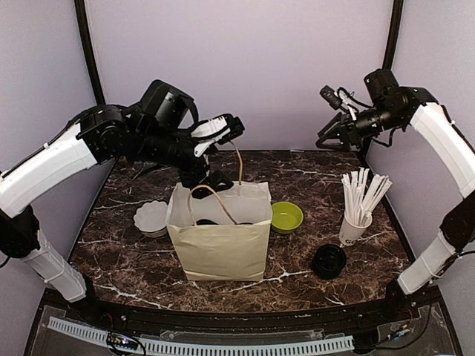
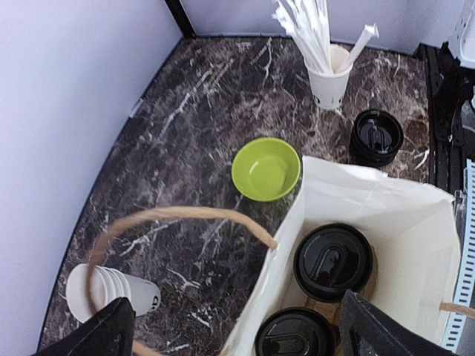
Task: Pack the takeout coffee
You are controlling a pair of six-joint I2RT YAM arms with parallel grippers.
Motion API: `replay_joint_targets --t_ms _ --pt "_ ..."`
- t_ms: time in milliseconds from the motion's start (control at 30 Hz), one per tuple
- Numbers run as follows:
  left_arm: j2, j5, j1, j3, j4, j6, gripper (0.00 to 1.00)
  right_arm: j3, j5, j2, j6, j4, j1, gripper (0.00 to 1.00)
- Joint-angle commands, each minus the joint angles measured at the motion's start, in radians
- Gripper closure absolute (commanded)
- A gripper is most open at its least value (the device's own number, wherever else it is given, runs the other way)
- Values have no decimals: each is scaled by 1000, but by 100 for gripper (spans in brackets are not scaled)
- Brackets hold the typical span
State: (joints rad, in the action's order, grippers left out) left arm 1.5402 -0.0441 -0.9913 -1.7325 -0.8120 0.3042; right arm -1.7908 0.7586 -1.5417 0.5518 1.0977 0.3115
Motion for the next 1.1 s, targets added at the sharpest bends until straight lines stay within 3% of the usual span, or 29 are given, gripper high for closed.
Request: replay_joint_targets --t_ms 0,200,333,500,733,1067 --pt "-124 -16 -4 -1 152 27 1 32 -19 42 91 100 -150 47" --pt "-176 -107 -4 35 286 20 1 122 -58 131 132 152 -346 56" --pt "-217 -131 -4 98 383 12 1 239 -99 203 147 141 -439 56" --pt "-256 -133 -3 169 459 4 1 334 -171 247 109 83 -453 56" --pt "-278 -124 -3 210 471 -36 1 362 -217 219 39 12 -454 67" --pt "-306 -120 -4 244 469 -61 1 387 -224 182 11 -45 -454 64"
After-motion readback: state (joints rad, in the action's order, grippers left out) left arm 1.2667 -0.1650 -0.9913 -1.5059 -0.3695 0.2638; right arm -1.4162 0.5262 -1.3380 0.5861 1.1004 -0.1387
